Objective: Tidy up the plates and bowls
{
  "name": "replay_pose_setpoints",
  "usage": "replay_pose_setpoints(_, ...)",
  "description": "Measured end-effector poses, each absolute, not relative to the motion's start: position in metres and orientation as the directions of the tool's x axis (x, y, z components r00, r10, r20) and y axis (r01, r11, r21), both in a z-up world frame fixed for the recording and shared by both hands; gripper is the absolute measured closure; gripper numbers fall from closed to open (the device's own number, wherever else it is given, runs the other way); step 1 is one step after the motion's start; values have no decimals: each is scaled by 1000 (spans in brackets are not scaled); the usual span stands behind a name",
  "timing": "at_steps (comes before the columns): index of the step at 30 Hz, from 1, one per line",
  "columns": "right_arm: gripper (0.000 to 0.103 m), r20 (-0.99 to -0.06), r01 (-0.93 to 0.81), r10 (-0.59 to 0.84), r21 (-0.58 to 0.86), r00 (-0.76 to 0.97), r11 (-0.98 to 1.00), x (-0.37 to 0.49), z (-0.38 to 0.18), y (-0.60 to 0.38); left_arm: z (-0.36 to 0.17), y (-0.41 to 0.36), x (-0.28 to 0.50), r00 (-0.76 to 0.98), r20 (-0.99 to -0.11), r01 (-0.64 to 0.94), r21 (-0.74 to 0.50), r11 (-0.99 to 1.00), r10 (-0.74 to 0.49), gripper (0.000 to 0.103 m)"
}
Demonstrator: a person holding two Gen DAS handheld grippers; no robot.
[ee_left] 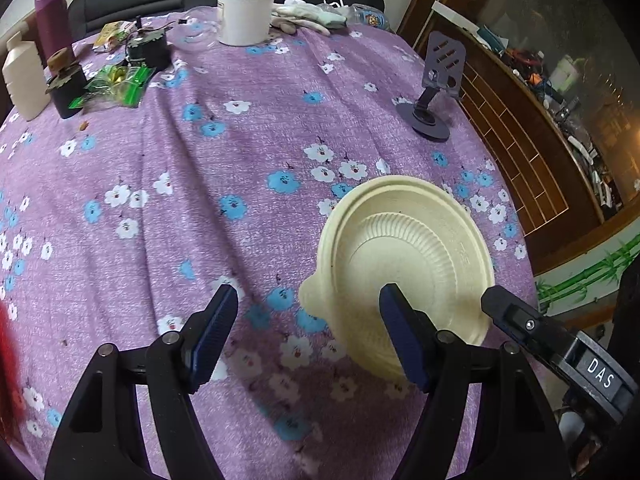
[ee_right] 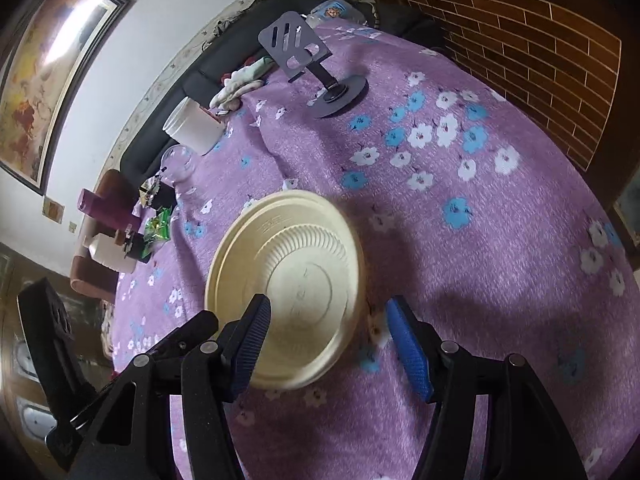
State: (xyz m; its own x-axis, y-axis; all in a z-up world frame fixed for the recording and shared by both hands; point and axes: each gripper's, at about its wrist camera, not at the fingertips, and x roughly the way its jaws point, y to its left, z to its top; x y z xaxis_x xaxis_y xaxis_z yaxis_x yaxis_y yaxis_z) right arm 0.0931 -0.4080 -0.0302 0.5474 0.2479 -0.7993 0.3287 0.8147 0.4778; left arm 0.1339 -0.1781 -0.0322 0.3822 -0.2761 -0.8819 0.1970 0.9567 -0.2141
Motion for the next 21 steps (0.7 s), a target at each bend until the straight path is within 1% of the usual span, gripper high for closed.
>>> replay_pose_setpoints(3,43,-806,349,253,483,535,803,98,-38,-411,-38,-185,136,361,-890,198,-220,955,-280,30)
replay_pose_setpoints(6,53,-809,351,248,478,533,806,100,-40,-411,-42,-190,137,362,-891,203,-212,956,-274,30)
replay_pose_setpoints(7,59,-812,352,245,473,530,807,101,-41,-410,-43,-193,137,367,-891,207,-204,957,-269,36)
replay_pose_setpoints(8,70,-816,357,242,469,524,808,102,-43,-410,-44,-194,137,379,-890,210,-184,960,-253,45)
replay_pose_setpoints(9,79,-825,362,244,464,510,809,104,-47,-410,-45,-197,137,385,-894,219,-153,964,-229,70)
replay_pose_setpoints(10,91,-831,367,245,459,500,809,104,-48,-409,-47,-200,137,378,-903,227,-124,966,-204,79)
replay_pose_setpoints(17,92,-809,322,213,439,548,839,87,-32,-395,-35,-187,125,423,-883,236,-111,965,-205,79)
replay_pose_setpoints(21,92,-793,291,221,445,568,847,77,-23,-383,-23,-173,112,450,-869,225,-112,968,-205,79)
